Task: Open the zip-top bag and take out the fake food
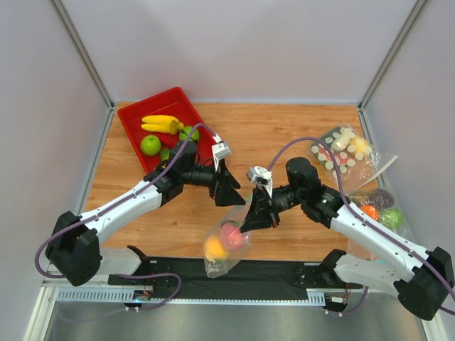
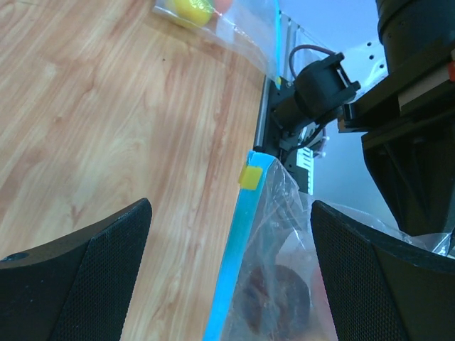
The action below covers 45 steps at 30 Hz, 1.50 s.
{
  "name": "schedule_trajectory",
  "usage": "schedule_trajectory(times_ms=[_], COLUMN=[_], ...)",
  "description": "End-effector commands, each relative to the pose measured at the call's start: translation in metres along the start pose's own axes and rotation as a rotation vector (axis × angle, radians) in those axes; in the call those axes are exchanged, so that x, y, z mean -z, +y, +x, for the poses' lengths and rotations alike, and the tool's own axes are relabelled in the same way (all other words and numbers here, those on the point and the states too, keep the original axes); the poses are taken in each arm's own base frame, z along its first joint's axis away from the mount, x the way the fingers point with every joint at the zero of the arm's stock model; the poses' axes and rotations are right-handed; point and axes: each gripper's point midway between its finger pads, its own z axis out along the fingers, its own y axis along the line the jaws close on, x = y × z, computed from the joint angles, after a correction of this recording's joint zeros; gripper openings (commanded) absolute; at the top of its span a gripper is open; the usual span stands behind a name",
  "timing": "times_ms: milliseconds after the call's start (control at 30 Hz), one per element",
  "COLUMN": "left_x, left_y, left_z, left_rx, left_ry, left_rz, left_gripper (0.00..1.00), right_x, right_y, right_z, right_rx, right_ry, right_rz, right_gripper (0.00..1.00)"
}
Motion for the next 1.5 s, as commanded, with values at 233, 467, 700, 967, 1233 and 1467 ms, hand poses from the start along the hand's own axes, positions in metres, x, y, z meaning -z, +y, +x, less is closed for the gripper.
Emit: schedule_trajectory(times_ms=[233, 467, 700, 967, 1233, 1467], left_x=[0.002, 0.007, 0.012, 0.024, 0.04, 0.041], left_y=[-0.038, -0.054, -0.061, -0.058, -0.006, 0.019], left_z=[-0.019, -0.008, -0.002, -0.012, -0.002, 0.01], left_rx=[-0.097, -0.041, -0.004, -0.052, -0.052, -0.028], left_ry=[-0.06, -0.035, -0.015, -0.064, -0.097, -0.09], left_rz=[0.207, 0.303, 0.319, 0.161, -0.212, -0.317], left_gripper=[0.92, 0.7, 0.28, 0.0, 0.0, 0.0], right_x=[0.002, 0.001, 0.001, 0.006, 0.016, 0.019], right_y=[0.009, 0.005, 0.002, -0.04, -0.106, -0.146], right_z=[-0.011, -0.01, -0.007, -0.003, 0.016, 0.045], right_rx=[0.076, 0.079, 0.096, 0.044, -0.085, -0.175], right_ry=[-0.006, -0.006, -0.014, -0.022, 0.001, 0.03], right_rz=[-0.044, -0.031, -0.031, 0.152, 0.434, 0.57], right_gripper=[0.0, 0.0, 0.0, 0.0, 0.0, 0.0])
